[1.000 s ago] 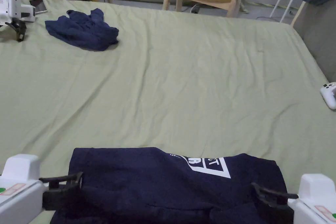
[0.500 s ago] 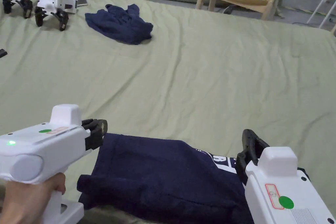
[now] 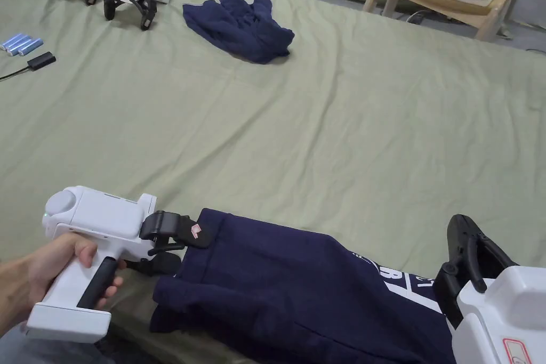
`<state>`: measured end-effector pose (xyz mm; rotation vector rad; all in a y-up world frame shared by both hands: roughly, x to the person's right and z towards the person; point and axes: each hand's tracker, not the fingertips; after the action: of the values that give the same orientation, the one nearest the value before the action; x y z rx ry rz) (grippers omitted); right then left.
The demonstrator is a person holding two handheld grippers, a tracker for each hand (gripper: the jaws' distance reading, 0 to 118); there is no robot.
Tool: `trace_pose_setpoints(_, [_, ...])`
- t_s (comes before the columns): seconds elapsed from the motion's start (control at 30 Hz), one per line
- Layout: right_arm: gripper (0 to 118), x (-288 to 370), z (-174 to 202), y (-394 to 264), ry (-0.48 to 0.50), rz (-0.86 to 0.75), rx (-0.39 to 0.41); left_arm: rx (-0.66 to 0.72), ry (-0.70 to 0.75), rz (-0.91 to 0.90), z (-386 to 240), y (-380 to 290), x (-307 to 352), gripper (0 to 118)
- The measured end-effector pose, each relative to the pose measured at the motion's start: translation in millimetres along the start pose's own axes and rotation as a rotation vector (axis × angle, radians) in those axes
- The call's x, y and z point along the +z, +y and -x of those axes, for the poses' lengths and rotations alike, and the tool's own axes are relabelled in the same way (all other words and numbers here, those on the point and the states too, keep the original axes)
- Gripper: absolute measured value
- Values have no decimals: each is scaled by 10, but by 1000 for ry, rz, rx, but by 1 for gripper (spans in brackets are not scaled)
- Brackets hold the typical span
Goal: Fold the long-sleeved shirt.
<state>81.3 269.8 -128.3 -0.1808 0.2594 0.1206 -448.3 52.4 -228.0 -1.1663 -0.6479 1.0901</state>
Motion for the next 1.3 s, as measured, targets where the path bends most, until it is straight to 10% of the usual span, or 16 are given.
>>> trace_pose_setpoints(0.2, [0,-46,21,62,3,6,-14,-44,-57,66,-329,-193,-561,104])
trace_pose_setpoints(0.23, [0,-60,18,56,7,9,-16,-124,-39,94,-424,-196,-601,87])
trace_pose_setpoints(0.3, [0,-92,34,48,17,19,-32,-216,154,116,-493,-200,-759,16])
trace_pose_setpoints(0.37, [0,-107,35,32,17,27,-40,-119,265,91,-498,-351,-930,16])
trace_pose_setpoints(0.4, [0,-104,20,24,24,31,-41,-57,52,60,-567,-380,-881,15])
trace_pose_setpoints(0.97, [0,-172,-128,6,5,26,-55,-185,327,-355,-1095,31,1571,14])
trace_pose_setpoints(1.3, [0,-163,-249,-64,-7,36,-85,-389,289,-231,-2100,-566,-54,14])
